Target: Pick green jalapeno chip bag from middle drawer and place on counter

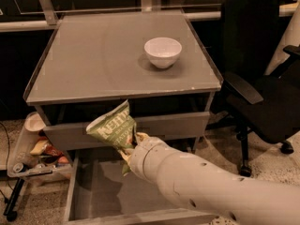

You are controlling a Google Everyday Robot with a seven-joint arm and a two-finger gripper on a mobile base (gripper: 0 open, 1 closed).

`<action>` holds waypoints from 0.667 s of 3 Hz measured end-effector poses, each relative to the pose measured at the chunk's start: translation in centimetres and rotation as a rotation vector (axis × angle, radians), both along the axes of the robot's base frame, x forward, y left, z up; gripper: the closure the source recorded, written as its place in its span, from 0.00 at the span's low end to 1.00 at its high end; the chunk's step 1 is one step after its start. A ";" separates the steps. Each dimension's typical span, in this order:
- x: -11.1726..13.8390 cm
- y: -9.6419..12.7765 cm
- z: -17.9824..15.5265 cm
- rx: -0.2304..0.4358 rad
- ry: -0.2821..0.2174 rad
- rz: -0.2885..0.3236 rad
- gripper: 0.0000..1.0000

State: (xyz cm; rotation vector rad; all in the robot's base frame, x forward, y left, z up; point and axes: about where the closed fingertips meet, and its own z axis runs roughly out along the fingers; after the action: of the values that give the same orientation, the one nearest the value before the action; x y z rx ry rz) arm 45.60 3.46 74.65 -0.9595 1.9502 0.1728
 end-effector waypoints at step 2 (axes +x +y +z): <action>3.2 -0.5 7.9 0.072 -0.155 -0.058 1.00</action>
Offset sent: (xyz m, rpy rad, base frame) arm 0.0636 -0.0219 0.1609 0.1381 -0.3134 -0.0941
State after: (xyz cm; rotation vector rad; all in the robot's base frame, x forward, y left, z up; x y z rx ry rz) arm 48.83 2.92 82.59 -0.8436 1.8146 0.1308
